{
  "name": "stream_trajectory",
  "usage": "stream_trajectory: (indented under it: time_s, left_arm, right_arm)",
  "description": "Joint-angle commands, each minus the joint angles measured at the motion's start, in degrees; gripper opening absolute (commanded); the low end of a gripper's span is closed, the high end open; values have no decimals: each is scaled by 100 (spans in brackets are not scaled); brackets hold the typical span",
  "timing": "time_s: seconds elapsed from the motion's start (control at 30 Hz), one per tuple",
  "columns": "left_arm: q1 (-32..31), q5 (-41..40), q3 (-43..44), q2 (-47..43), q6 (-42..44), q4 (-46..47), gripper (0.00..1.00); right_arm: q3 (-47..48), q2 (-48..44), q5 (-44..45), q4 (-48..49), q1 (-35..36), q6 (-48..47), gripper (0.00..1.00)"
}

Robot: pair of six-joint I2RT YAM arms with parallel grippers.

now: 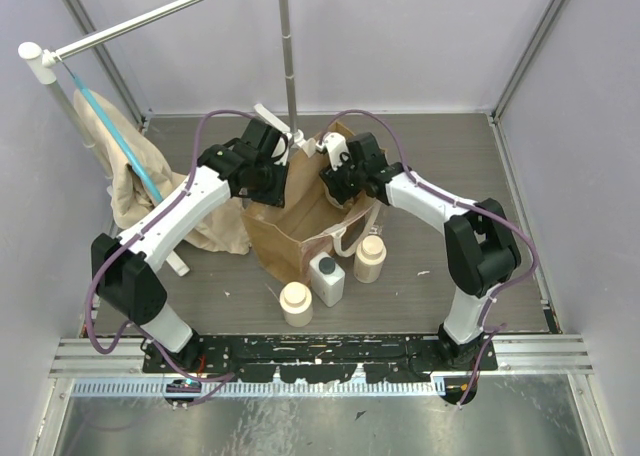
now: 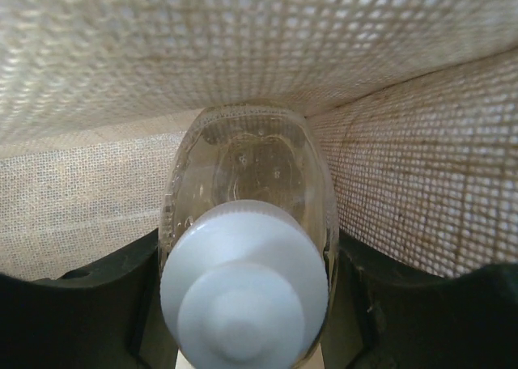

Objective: Place the personal care products into the canvas bag

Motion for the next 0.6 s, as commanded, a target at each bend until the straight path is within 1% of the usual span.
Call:
stream_trajectory:
  time_s: [0.0, 0.03, 0.07, 0.1, 0.17, 0.23, 0.33, 0.47, 0.57]
  left_arm:
    - [-8, -4, 162, 80, 116, -19, 3]
    - [-3, 1, 162, 78, 118, -19, 4]
    - [-7, -6, 162, 82, 123, -19, 3]
    - [-8, -11, 159, 82, 127, -18, 3]
    - [-7, -13, 162, 91, 132, -22, 4]
    - [-8, -8, 159, 92, 135, -20, 4]
    - [-8, 1, 152, 94, 141, -17, 4]
    - [-8, 22, 146, 96, 150, -12, 4]
    - [-8, 44, 144, 109, 152, 4, 4]
  right_arm:
    - [142, -211, 9, 784, -38, 235, 47]
    - [142, -213, 6, 767, -45, 258, 55]
    - [148, -221, 24, 739, -49, 269, 65]
    - [165, -234, 54, 700, -49, 274, 69]
    - [220, -274, 105, 606, -49, 290, 82]
    - [271, -350, 155, 537, -48, 309, 90]
    - [407, -501, 187, 402, -45, 319, 96]
    - [716, -726, 225, 103, -41, 358, 99]
    - [988, -916, 180, -80, -36, 513, 100]
